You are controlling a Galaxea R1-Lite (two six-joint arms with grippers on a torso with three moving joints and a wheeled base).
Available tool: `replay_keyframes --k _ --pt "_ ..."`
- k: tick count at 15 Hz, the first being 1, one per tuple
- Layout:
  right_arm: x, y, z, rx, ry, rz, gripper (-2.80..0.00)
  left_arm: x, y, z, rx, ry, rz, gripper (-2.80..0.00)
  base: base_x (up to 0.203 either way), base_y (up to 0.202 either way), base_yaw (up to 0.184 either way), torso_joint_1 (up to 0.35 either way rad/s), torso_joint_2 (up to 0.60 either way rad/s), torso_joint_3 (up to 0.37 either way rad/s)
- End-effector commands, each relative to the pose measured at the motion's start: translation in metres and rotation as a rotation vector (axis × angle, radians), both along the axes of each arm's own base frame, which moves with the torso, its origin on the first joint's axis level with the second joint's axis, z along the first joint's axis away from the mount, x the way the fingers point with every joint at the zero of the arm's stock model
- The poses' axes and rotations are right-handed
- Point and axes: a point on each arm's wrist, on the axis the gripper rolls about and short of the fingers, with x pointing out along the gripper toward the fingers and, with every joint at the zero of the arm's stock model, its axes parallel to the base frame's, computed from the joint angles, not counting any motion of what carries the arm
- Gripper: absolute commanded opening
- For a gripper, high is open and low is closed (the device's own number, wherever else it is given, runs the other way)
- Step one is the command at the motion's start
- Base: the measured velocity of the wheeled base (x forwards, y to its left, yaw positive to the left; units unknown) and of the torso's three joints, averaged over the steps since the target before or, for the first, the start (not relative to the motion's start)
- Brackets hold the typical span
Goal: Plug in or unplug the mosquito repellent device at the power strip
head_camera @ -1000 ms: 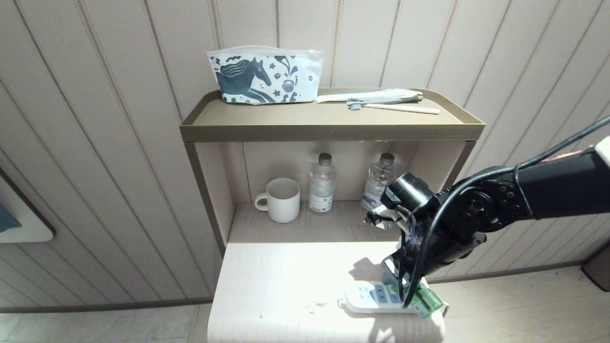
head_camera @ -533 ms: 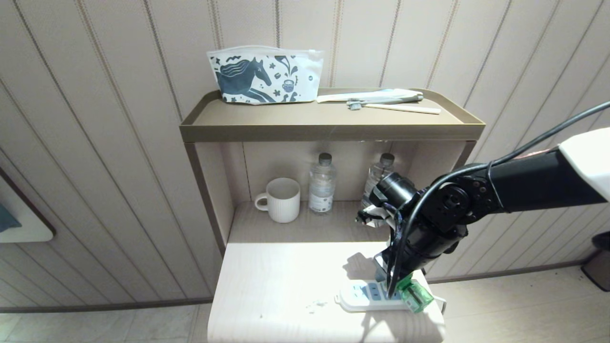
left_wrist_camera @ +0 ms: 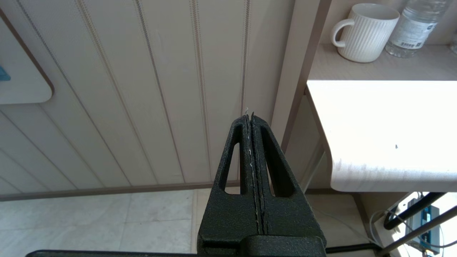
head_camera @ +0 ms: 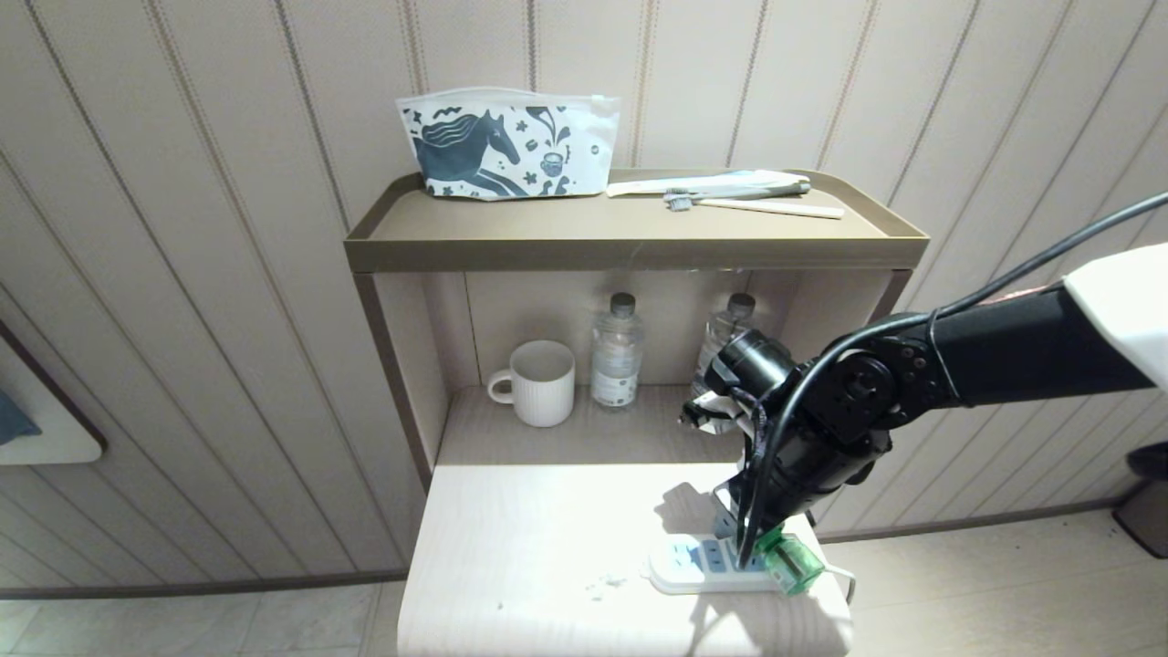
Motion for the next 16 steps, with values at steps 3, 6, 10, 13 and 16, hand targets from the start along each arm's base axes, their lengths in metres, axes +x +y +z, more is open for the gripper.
replay_keyframes --k 3,6,10,13,16 --pt "-0.002 -0.002 0.009 -0.007 -0.030 -0.011 0.00 0.000 0.000 0.000 0.000 0.000 -0.001 -2.80 0.000 0.000 0.000 0.000 0.00 0.000" --pt "-0.006 -0.004 0.015 -0.008 -0.046 -0.015 0.00 0.000 0.000 0.000 0.000 0.000 0.000 -2.80 0.000 0.000 0.000 0.000 0.00 0.000" --pt "-0.041 -0.021 0.056 0.049 -0.144 -0.009 0.00 0.000 0.000 0.000 0.000 0.000 0.000 -2.80 0.000 0.000 0.000 0.000 0.00 0.000" --pt "-0.087 -0.038 0.091 0.111 -0.247 0.020 0.00 0.000 0.000 0.000 0.000 -0.001 0.000 -2.80 0.000 0.000 0.000 0.000 0.00 0.000" --pt "-0.135 -0.065 0.111 0.163 -0.337 0.027 0.00 0.000 0.000 0.000 0.000 0.000 0.000 -2.80 0.000 0.000 0.000 0.000 0.00 0.000"
